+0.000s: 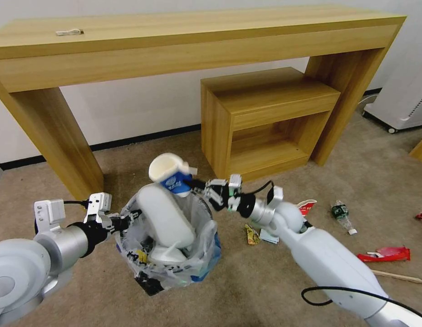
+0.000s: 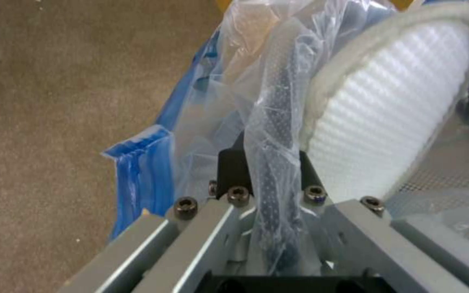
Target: Pick up the trash bin and place the garbage on the floor into it.
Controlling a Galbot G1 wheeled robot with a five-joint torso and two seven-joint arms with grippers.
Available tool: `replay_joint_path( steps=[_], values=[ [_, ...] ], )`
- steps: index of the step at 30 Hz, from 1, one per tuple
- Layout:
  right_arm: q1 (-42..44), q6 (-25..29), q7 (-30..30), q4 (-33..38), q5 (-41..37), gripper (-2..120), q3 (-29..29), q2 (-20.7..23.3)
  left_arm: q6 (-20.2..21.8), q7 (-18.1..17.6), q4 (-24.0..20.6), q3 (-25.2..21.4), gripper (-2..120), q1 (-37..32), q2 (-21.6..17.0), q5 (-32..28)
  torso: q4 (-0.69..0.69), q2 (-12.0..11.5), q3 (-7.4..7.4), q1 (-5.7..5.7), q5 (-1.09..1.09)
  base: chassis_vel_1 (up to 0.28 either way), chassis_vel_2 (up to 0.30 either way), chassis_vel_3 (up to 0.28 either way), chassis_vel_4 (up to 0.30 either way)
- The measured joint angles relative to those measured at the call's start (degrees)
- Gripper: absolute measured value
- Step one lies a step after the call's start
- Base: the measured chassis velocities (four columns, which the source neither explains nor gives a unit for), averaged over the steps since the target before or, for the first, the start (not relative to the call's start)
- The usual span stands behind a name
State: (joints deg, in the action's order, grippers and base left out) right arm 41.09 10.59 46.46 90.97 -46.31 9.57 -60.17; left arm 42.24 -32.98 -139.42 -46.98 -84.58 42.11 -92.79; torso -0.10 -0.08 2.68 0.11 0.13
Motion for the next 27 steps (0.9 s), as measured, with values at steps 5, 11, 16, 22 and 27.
replay_joint_path(
  steps=[5,11,16,22,27],
  values=[
    [0.37,0.01,0.65,-0.14,0.52,0,0.01,0.19,0.0,0.35,-0.02,-0.16,1,-0.21,-0.09,0.64,0.0,0.0,0.0,0.0,0.0,0.0,0.0,0.0,0.0],
    [0.05,0.03,0.97,0.45,0.15,0,-0.92,0.43,-0.01,0.96,0.4,0.04,1,-0.34,0.0,1.67,0.0,0.0,0.0,0.0,0.0,0.0,0.0,0.0,0.0],
    [-0.48,0.41,1.52,1.21,-1.44,0,-1.57,0.4,-0.16,1.05,1.27,0.1,1,-0.41,-0.07,2.1,0.0,0.0,0.01,0.0,0.0,0.0,0.0,0.0,0.0],
    [-1.55,0.41,2.25,3.01,-5.8,0,-2.0,0.45,-0.18,0.95,1.68,0.22,1,-0.64,0.02,2.51,0.0,0.0,0.0,0.0,0.0,0.0,0.0,0.0,0.0],
    [-2.2,0.01,2.28,4.15,-8.06,0,-2.33,0.41,-0.18,0.76,1.87,0.25,1,-0.95,0.15,2.84,0.0,0.0,0.0,0.0,0.0,0.0,0.0,0.0,0.0]
  ],
)
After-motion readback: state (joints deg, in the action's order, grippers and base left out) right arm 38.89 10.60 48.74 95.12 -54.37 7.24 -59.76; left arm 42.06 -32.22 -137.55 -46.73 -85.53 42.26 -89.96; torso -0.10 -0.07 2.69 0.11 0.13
